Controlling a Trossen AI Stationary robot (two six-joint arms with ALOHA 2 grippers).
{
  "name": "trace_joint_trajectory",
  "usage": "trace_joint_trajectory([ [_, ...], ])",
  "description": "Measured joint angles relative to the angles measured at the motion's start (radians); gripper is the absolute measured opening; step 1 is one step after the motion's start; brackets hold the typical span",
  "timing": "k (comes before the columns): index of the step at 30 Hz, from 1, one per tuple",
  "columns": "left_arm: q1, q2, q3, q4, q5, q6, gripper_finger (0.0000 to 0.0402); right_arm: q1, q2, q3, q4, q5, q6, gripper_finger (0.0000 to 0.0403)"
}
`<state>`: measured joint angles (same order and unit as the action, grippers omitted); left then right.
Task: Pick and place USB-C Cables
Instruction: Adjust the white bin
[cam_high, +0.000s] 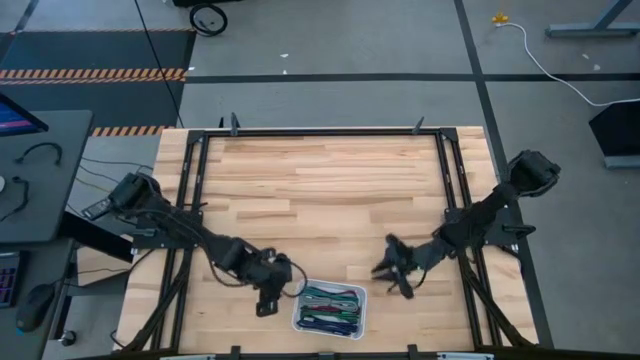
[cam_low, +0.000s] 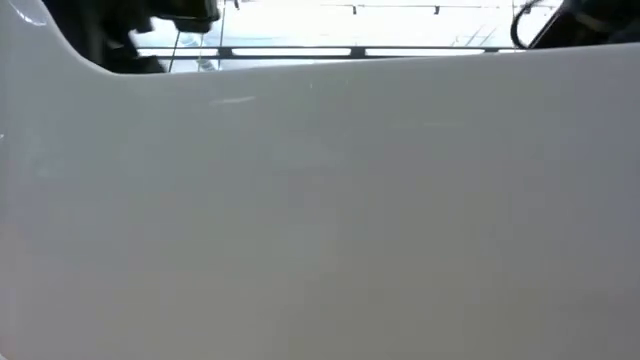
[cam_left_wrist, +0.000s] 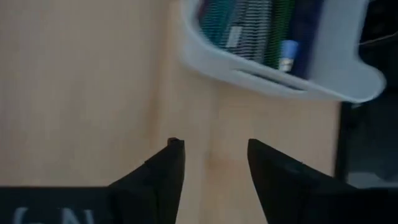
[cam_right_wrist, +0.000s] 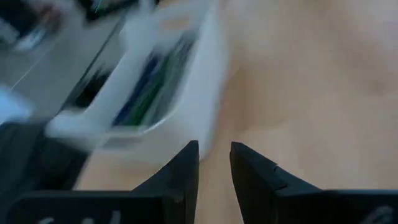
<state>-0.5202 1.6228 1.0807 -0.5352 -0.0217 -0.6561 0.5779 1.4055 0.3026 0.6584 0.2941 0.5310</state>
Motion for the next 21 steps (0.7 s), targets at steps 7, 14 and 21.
trace_joint_trajectory([
  [7,-0.101,0.041,-0.084,0.347,-0.076,-0.118,0.0150,0.124,0.003,0.204,-0.355,-0.161,0.186,0.0088],
  [14,-0.152,0.107,-0.091,0.454,-0.166,-0.120,0.0129,0.192,0.070,0.236,-0.231,-0.113,0.190,0.0073],
  [21,-0.150,0.129,-0.091,0.464,-0.201,-0.118,0.0119,0.174,0.243,0.297,-0.184,-0.103,0.169,0.0052],
])
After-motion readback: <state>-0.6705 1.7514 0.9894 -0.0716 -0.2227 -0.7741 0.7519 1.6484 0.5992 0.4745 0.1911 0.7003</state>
